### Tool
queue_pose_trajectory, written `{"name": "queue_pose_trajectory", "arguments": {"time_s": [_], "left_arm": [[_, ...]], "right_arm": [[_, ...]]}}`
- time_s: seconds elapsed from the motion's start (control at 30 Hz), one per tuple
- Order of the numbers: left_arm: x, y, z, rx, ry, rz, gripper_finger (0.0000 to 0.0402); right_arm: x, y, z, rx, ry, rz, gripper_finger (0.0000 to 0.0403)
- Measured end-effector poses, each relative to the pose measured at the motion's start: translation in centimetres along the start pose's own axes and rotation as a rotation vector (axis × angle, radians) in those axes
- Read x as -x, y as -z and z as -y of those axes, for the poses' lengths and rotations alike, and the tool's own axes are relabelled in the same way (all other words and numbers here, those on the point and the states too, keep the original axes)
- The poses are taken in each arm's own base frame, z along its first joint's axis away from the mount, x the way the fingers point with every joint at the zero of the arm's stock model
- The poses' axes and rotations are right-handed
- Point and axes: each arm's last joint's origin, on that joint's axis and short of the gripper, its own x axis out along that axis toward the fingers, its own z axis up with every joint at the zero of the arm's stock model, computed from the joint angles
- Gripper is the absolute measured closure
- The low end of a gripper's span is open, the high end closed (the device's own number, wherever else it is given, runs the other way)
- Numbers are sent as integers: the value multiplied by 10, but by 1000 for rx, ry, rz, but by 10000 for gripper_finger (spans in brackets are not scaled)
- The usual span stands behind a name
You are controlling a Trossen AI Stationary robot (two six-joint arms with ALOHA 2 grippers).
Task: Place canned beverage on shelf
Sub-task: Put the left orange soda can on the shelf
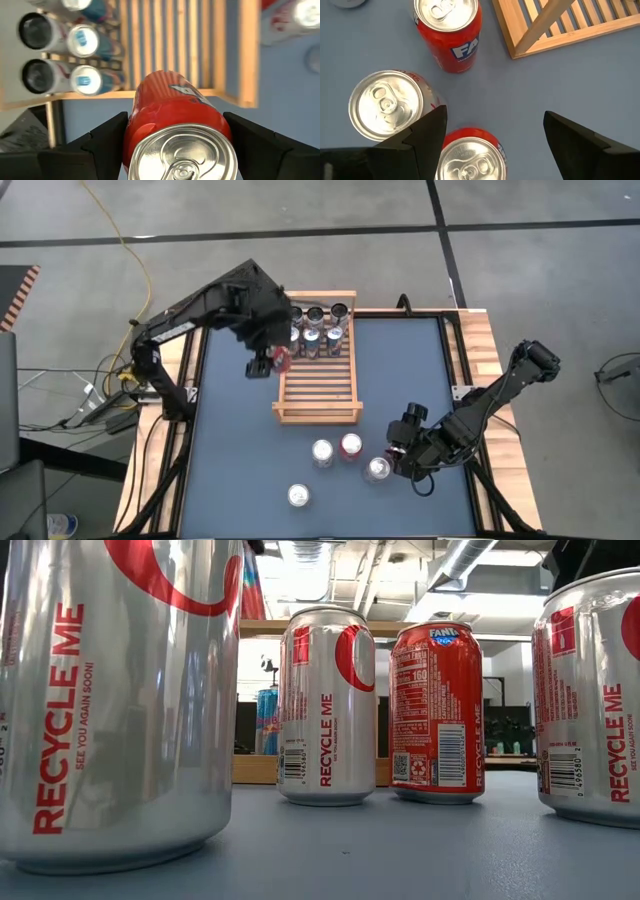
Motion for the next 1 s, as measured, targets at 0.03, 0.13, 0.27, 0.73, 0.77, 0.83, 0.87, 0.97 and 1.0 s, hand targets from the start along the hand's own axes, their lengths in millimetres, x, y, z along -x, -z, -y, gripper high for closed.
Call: {"name": "queue_pose_trajectory", "arguments": {"time_s": [0.03, 0.13, 0.27, 0.73, 0.77, 0.83, 0.87, 0.97, 1.0], "left_arm": [[-2, 0, -7, -1, -8, -2, 121], [-17, -3, -22, -22, 8, -27, 121], [-41, -10, -37, -67, 56, -60, 121], [-125, -24, -73, -109, 181, -154, 121], [-132, -24, -73, -108, 192, -166, 121], [-144, -25, -75, -108, 202, -183, 121], [-149, -27, -76, -117, 205, -186, 121], [-160, -31, -76, -154, 199, -165, 121], [-163, -33, -75, -168, 192, -153, 121]], "right_arm": [[-1, 0, 0, -2, -3, 3, 85], [-6, 3, 0, -3, -3, 2, 85], [-11, 8, 2, -21, 14, -13, 85], [-18, 12, 4, -72, 23, -21, 85], [-18, 12, 4, -72, 24, -21, 85], [-18, 12, 4, -66, 23, -21, 85], [-18, 11, 4, -61, 21, -20, 85], [-18, 11, 3, -56, 19, -18, 85], [-18, 11, 3, -56, 19, -18, 85]]}}
